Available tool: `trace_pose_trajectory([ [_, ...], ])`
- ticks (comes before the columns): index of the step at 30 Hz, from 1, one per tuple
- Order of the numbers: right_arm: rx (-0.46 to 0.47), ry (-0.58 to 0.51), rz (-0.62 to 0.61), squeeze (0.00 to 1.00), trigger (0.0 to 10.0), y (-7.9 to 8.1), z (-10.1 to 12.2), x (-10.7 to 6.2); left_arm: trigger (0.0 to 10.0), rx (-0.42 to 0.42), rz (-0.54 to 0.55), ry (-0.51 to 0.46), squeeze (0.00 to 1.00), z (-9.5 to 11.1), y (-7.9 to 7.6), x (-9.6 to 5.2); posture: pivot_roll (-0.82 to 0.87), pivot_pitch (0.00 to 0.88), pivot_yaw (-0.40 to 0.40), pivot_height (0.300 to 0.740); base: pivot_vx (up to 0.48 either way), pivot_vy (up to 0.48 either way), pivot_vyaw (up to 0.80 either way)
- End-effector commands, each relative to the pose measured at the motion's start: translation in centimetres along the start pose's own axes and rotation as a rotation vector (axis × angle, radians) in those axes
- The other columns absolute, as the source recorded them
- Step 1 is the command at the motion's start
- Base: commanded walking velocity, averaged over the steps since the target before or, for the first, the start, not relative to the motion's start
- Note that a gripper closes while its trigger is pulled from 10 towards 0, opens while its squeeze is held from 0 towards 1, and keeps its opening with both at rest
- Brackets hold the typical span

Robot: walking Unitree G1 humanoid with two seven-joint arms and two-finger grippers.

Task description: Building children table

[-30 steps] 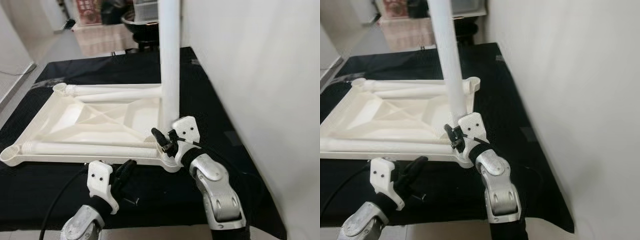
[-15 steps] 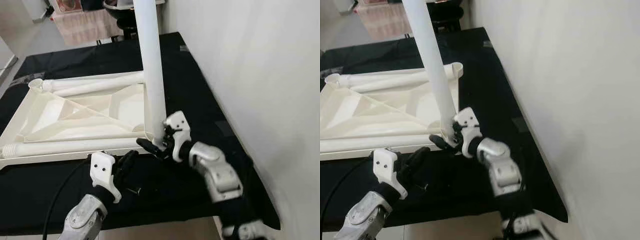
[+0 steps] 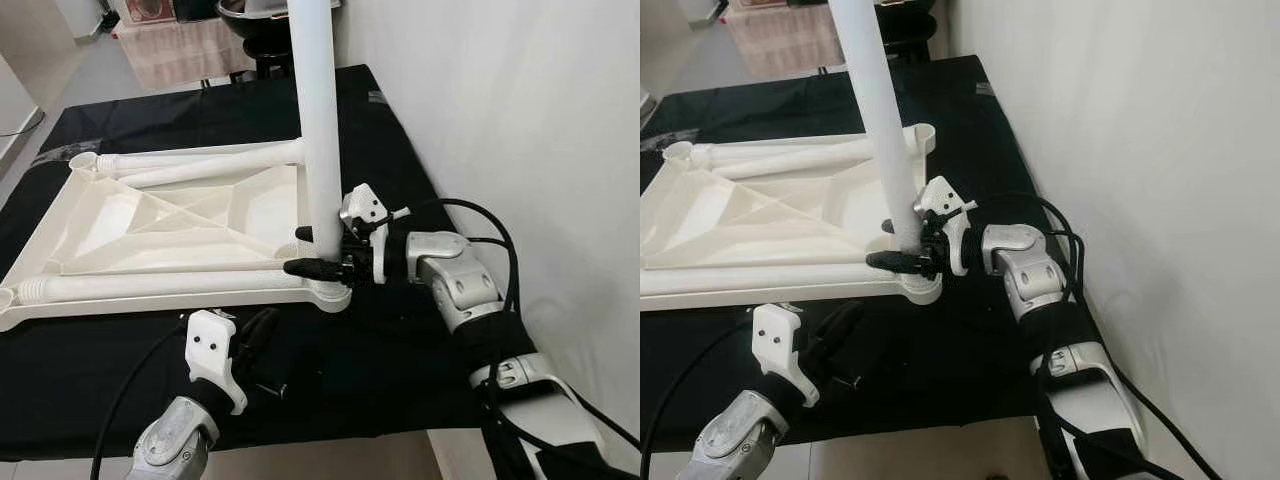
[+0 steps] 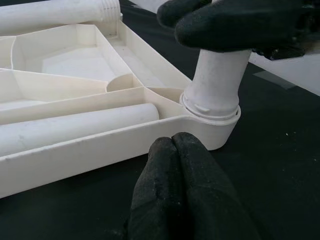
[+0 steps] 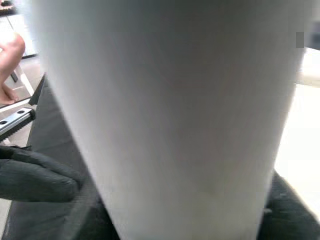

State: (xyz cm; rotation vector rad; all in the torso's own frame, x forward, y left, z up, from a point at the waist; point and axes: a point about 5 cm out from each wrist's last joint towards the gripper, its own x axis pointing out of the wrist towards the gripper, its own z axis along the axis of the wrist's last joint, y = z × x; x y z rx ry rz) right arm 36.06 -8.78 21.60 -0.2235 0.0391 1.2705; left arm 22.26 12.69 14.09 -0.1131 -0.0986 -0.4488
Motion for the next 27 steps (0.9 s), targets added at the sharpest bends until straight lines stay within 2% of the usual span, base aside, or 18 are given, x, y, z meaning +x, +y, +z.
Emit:
trace_pose_trajectory([
  [1,0.017,-0.001,0.057,0.0,0.0,0.3,-0.1,0.7,10.0,0.003,0.006,0.007,0.0,0.0,-0.1,-0.4,0.05,0.208,0.032,0.74,0.0,0.0,0.0],
  [5,0.026,0.008,0.038,0.0,0.0,-0.2,-0.7,0.5,10.0,0.0,0.005,0.006,0.0,0.0,-0.2,-0.4,0.03,0.219,0.031,0.74,0.0,0.0,0.0],
  [7,0.001,0.032,-0.043,0.0,0.0,-0.5,-1.5,-0.5,10.0,-0.003,0.004,0.006,0.0,0.1,-0.3,-0.4,0.02,0.223,0.026,0.74,0.0,0.0,0.0],
  [9,0.001,0.032,-0.043,0.0,0.0,-0.5,-1.5,-0.5,10.0,-0.003,0.004,0.006,0.0,0.1,-0.3,-0.4,0.02,0.223,0.026,0.74,0.0,0.0,0.0],
  [10,0.013,0.04,-0.128,0.0,0.0,-0.7,-2.0,-1.1,10.0,-0.004,0.004,0.006,0.0,0.1,-0.3,-0.4,0.01,0.227,0.022,0.74,0.0,0.0,0.0],
  [11,0.077,0.05,-0.372,0.0,0.0,-0.4,-3.2,-1.6,10.0,-0.004,0.003,0.006,0.0,0.1,-0.2,-0.5,0.0,0.231,0.024,0.74,0.0,0.0,0.0],
  [13,0.077,0.05,-0.372,0.0,0.0,-0.4,-3.2,-1.6,10.0,-0.004,0.003,0.006,0.0,0.1,-0.2,-0.5,0.0,0.231,0.024,0.74,0.0,0.0,0.0],
  [14,0.123,0.079,-0.598,0.0,0.0,0.0,-4.3,-2.4,10.0,-0.003,0.003,0.006,0.0,0.1,0.0,-0.5,0.0,0.23,0.023,0.74,0.0,0.0,0.0],
  [15,0.174,0.117,-0.703,0.0,0.0,3.1,-6.0,-1.5,10.0,-0.002,0.003,0.005,0.0,0.2,0.2,-0.4,-0.02,0.236,0.034,0.74,0.0,0.0,0.0],
  [16,0.172,0.112,-0.737,0.0,0.0,5.8,-6.1,-0.3,10.0,-0.001,0.002,0.005,0.0,0.2,0.4,-0.3,-0.02,0.239,0.059,0.74,0.0,0.0,0.0],
  [17,0.172,0.112,-0.737,0.0,0.0,5.8,-6.1,-0.3,10.0,-0.001,0.002,0.005,0.0,0.2,0.4,-0.3,-0.02,0.239,0.059,0.74,0.0,0.0,0.0],
  [18,0.095,0.102,-0.681,0.0,0.0,7.5,-5.5,1.0,10.0,0.003,0.0,0.006,0.0,0.2,0.5,-0.2,-0.03,0.225,0.064,0.74,0.0,0.0,0.0],
  [20,0.089,0.075,-0.685,0.0,0.0,7.5,-5.0,1.4,10.0,0.003,-0.002,0.009,0.0,0.1,0.7,0.0,-0.02,0.21,0.069,0.74,0.0,0.0,0.0],
  [23,0.095,0.061,-0.688,0.0,0.0,5.9,-5.0,1.9,10.0,0.0,-0.006,0.015,0.0,-0.1,0.8,0.3,-0.01,0.19,0.055,0.74,0.0,0.0,0.0],
  [26,0.091,0.067,-0.679,0.0,0.0,5.8,-5.1,2.0,10.0,-0.001,-0.005,0.015,0.0,-0.2,0.8,0.3,-0.01,0.188,0.055,0.74,0.0,0.0,0.0],
  [27,0.088,0.074,-0.678,0.0,10.0,5.5,-5.2,2.2,10.0,0.002,0.004,0.012,0.0,-0.2,0.9,0.3,-0.01,0.184,0.053,0.74,0.0,0.0,0.0],
])
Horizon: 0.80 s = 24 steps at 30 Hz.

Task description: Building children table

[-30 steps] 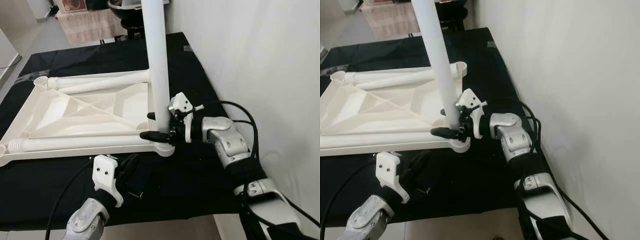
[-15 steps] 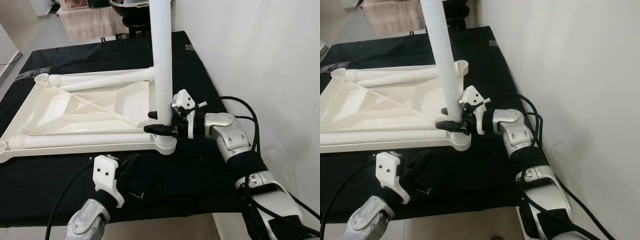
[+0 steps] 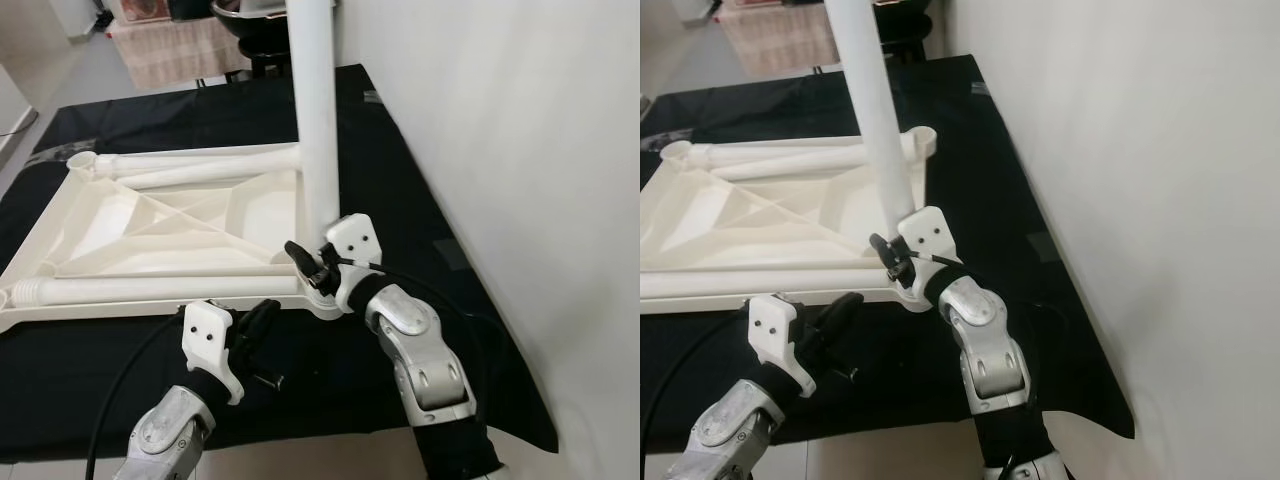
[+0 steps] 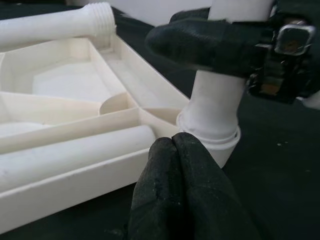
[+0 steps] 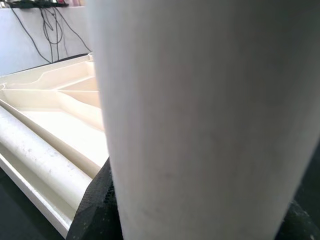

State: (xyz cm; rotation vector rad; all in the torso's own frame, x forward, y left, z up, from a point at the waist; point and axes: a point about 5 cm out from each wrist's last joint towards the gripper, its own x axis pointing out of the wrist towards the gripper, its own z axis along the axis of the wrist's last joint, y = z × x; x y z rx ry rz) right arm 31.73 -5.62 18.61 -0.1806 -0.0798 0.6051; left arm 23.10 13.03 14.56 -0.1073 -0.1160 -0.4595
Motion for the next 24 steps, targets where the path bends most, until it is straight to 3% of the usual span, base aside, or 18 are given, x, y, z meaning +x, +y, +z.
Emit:
trace_pose_trajectory([
  [1,0.043,0.159,-0.024,0.0,10.0,0.0,-3.2,-0.2,10.0,-0.005,0.023,0.026,0.0,-0.6,0.3,-0.4,-0.01,0.184,0.053,0.74,0.0,0.0,0.0],
  [2,0.043,0.159,-0.024,0.0,10.0,0.0,-3.2,-0.2,10.0,-0.005,0.023,0.026,0.0,-0.6,0.3,-0.4,-0.01,0.184,0.053,0.74,0.0,0.0,0.0],
  [3,0.051,0.151,0.006,0.71,10.0,0.0,-2.9,-0.1,10.0,-0.005,0.029,0.024,0.0,-0.6,0.3,-0.4,-0.01,0.176,0.05,0.74,0.0,0.0,0.0],
  [5,0.057,0.144,0.029,0.71,10.0,0.0,-2.6,-0.1,10.0,-0.005,0.032,0.022,0.0,-0.7,0.3,-0.4,-0.01,0.176,0.05,0.74,0.0,0.0,0.0],
  [6,0.081,0.077,0.154,1.0,10.0,-0.5,-1.4,0.2,10.0,-0.007,0.027,0.024,0.0,-0.7,0.2,-0.4,-0.01,0.168,0.051,0.74,0.0,0.0,0.0],
  [10,0.073,0.032,0.273,1.0,10.0,-1.2,-0.5,0.6,10.0,-0.01,0.02,0.026,0.0,-0.8,0.2,-0.4,0.0,0.168,0.054,0.74,0.0,0.0,0.0],
  [11,0.063,0.014,0.351,0.0,10.0,-1.5,-0.1,0.7,10.0,-0.011,0.017,0.027,0.0,-0.8,0.1,-0.4,0.0,0.167,0.053,0.74,0.0,0.0,0.0],
  [15,0.041,-0.001,0.491,0.0,10.0,-2.1,0.5,0.9,10.0,-0.012,0.014,0.029,0.0,-0.9,0.0,-0.5,0.0,0.167,0.052,0.74,0.0,0.0,0.0],
  [17,-0.009,0.016,0.67,0.0,10.0,-2.4,0.9,0.9,10.0,-0.012,0.014,0.031,0.0,-0.9,-0.1,-0.6,0.01,0.167,0.048,0.74,0.0,0.0,0.0],
  [19,0.017,0.026,0.783,0.0,10.0,-2.5,1.3,1.0,10.0,-0.011,0.016,0.032,0.0,-1.0,-0.2,-0.7,0.02,0.169,0.047,0.74,0.0,0.0,0.0],
  [24,0.06,0.024,0.829,0.0,10.0,-2.6,1.4,1.2,10.0,-0.009,0.018,0.032,0.0,-0.9,-0.3,-0.8,0.02,0.17,0.045,0.74,0.0,0.0,0.0],
])
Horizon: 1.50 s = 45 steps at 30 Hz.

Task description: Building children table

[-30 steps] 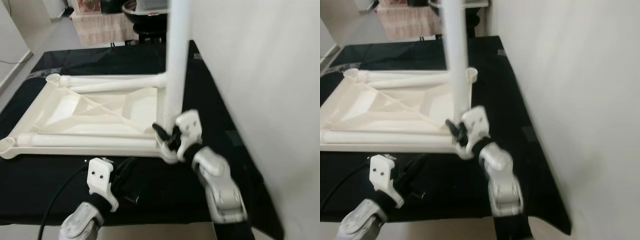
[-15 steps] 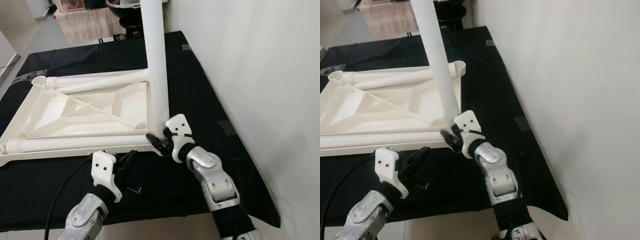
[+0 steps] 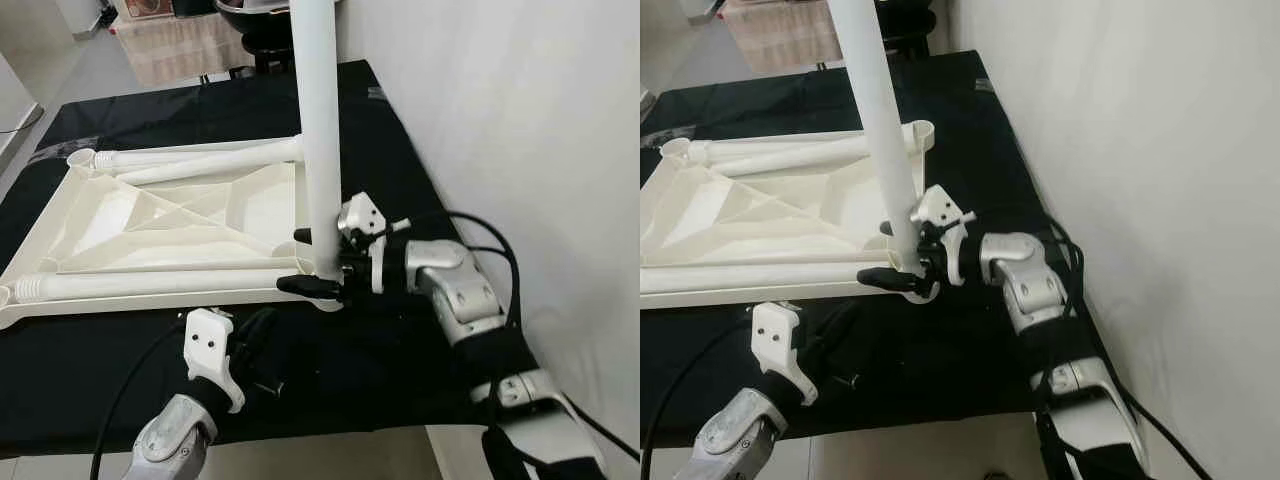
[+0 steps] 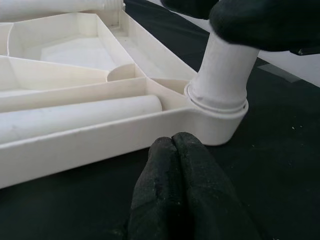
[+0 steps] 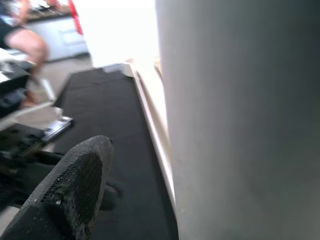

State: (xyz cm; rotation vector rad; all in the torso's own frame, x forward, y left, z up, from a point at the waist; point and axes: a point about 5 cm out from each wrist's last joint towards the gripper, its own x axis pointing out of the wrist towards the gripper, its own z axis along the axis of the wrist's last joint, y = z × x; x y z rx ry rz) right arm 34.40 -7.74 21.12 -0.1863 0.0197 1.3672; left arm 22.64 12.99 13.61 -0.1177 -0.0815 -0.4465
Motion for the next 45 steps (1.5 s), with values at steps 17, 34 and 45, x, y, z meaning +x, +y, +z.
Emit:
trace_pose_trajectory([
  [17,0.08,0.056,-0.33,0.0,0.0,-0.4,-3.9,-2.7,10.0,0.002,0.001,-0.01,0.0,0.3,-0.4,-0.3,-0.01,0.212,0.032,0.74,0.0,0.0,0.0],
  [34,0.078,0.189,-0.853,0.0,7.2,3.1,-5.9,-0.8,10.0,0.013,0.005,-0.009,0.0,0.4,0.3,0.2,-0.02,0.197,0.045,0.74,0.0,0.0,0.0],
  [45,0.047,-0.014,-0.609,1.0,10.0,2.2,-1.7,0.0,10.0,0.01,0.008,-0.011,0.0,0.3,0.1,0.2,-0.01,0.193,0.042,0.74,0.0,0.0,0.0],
])
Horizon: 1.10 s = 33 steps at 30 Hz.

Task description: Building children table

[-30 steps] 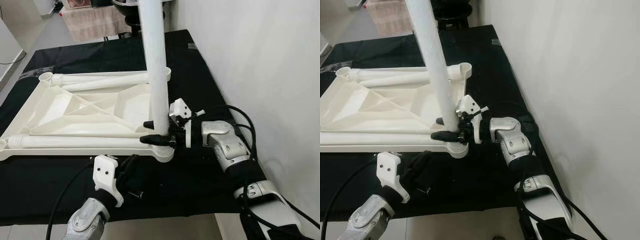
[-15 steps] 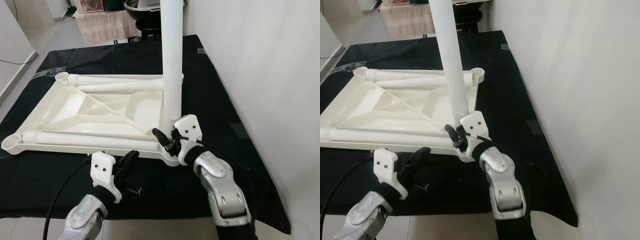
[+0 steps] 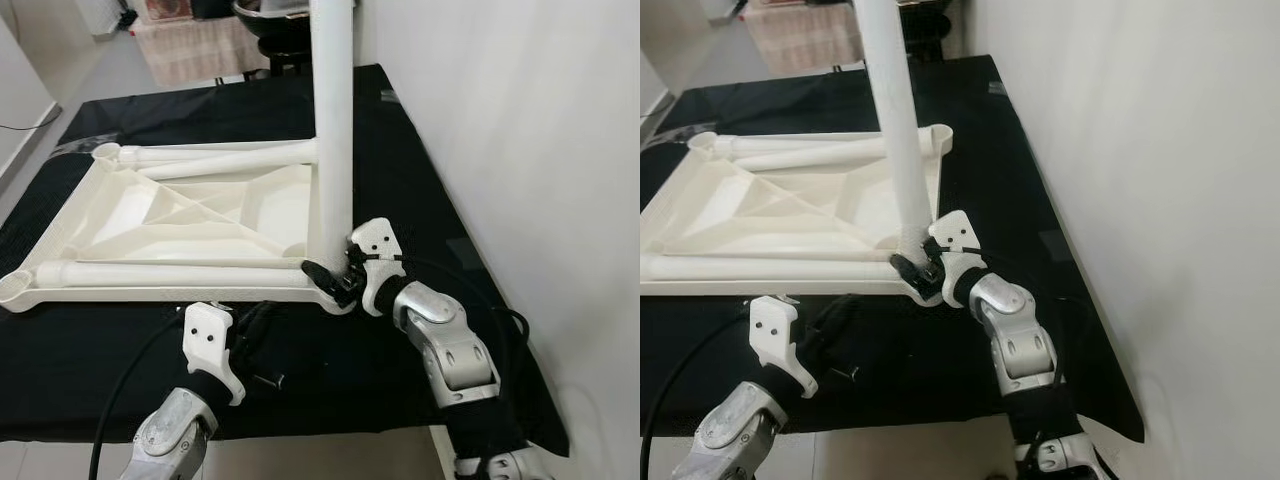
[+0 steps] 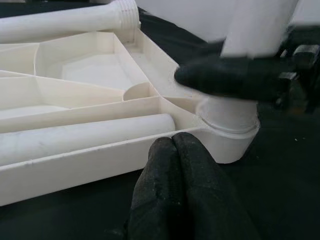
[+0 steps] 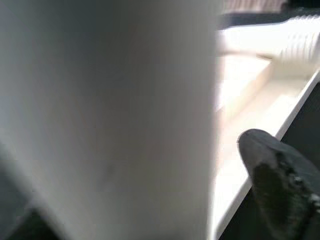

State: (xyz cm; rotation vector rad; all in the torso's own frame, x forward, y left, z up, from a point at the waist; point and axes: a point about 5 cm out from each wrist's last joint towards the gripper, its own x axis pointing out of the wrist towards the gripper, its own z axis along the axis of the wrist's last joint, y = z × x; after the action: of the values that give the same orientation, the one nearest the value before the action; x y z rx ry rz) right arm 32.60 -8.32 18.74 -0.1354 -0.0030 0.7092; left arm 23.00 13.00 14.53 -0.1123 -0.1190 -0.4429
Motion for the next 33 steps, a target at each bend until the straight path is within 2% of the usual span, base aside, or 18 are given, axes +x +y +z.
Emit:
trace_pose_trajectory([
  [1,-0.024,-0.041,0.222,0.0,10.0,0.4,1.4,0.6,10.0,-0.004,0.005,0.025,0.0,-0.6,0.0,-0.3,-0.01,0.191,0.039,0.74,0.0,0.0,0.0],
  [2,-0.024,-0.041,0.222,0.0,10.0,0.4,1.4,0.6,10.0,-0.004,0.005,0.025,0.0,-0.6,0.0,-0.3,-0.01,0.191,0.039,0.74,0.0,0.0,0.0],
  [4,-0.072,-0.039,0.526,0.0,10.0,0.4,2.2,0.9,10.0,-0.004,0.005,0.025,0.0,-0.6,-0.1,-0.3,0.0,0.188,0.033,0.74,0.0,0.0,0.0],
  [5,-0.083,-0.019,0.618,0.0,10.0,0.5,2.1,0.9,10.0,-0.003,0.007,0.025,0.0,-0.6,-0.1,-0.3,0.01,0.187,0.03,0.74,0.0,0.0,0.0],
  [12,-0.059,0.057,0.794,0.0,10.0,1.2,0.9,1.2,10.0,0.001,0.011,0.026,0.0,-0.7,-0.2,-0.5,0.02,0.184,0.019,0.74,0.0,0.0,0.0],
  [13,-0.049,0.068,0.804,0.0,3.8,1.1,0.6,1.4,10.0,0.002,0.012,0.027,0.0,-0.7,-0.2,-0.5,0.02,0.184,0.019,0.74,0.0,0.0,0.0],
  [15,-0.043,0.076,0.807,0.0,3.8,1.1,0.4,1.4,10.0,0.002,0.013,0.027,0.0,-0.7,-0.2,-0.5,0.02,0.184,0.018,0.74,0.0,0.0,0.0],
  [16,-0.039,0.08,0.773,0.0,0.0,0.8,0.2,1.5,10.0,0.002,0.013,0.027,0.0,-0.7,-0.3,-0.5,0.02,0.185,0.017,0.74,0.0,0.0,0.0],
  [18,-0.039,0.08,0.745,0.0,0.0,0.7,0.1,1.5,10.0,0.002,0.013,0.027,0.0,-0.7,-0.3,-0.6,0.02,0.185,0.017,0.74,0.0,0.0,0.0],
  [19,-0.052,0.09,0.659,0.0,0.0,0.1,-0.2,1.3,10.0,0.002,0.013,0.027,0.0,-0.7,-0.4,-0.6,0.02,0.186,0.015,0.74,0.0,0.0,0.0],
  [21,-0.052,0.09,0.659,0.0,0.0,0.1,-0.2,1.3,10.0,0.002,0.013,0.027,0.0,-0.7,-0.4,-0.6,0.02,0.186,0.015,0.74,0.0,0.0,0.0],
  [23,-0.005,0.061,0.63,0.0,0.0,-0.3,-0.8,-1.3,10.0,-0.001,0.011,0.026,0.0,-0.7,-0.4,-0.6,0.01,0.188,0.017,0.74,0.0,0.0,0.0],
  [28,0.01,0.066,0.602,0.0,0.0,-0.4,-1.4,-2.5,10.0,-0.003,0.01,0.027,0.0,-0.7,-0.3,-0.7,0.0,0.186,0.02,0.74,0.0,0.0,0.0],
  [29,0.016,0.081,0.496,0.0,0.0,-0.2,-2.0,-2.6,10.0,-0.003,0.008,0.029,0.0,-0.8,-0.3,-0.7,0.0,0.183,0.017,0.74,0.0,0.0,0.0],
  [30,0.052,0.123,0.249,0.0,0.0,-0.1,-3.1,-2.2,10.0,-0.003,0.007,0.03,0.0,-0.8,-0.2,-0.7,-0.01,0.181,0.015,0.74,0.0,0.0,0.0],
  [31,0.074,0.16,0.067,0.0,0.0,-0.2,-3.9,-2.1,10.0,-0.003,0.007,0.031,0.0,-0.8,-0.1,-0.7,-0.01,0.181,0.015,0.74,0.0,0.0,0.0],
  [32,0.023,0.213,-0.089,0.0,0.0,0.7,-4.6,-2.3,10.0,-0.002,0.005,0.031,0.0,-0.8,-0.1,-0.6,0.0,0.183,0.018,0.74,0.0,0.0,0.0],
  [33,0.023,0.213,-0.089,0.0,0.0,0.7,-4.6,-2.3,10.0,-0.002,0.005,0.031,0.0,-0.8,-0.1,-0.6,0.0,0.183,0.018,0.74,0.0,0.0,0.0],
])
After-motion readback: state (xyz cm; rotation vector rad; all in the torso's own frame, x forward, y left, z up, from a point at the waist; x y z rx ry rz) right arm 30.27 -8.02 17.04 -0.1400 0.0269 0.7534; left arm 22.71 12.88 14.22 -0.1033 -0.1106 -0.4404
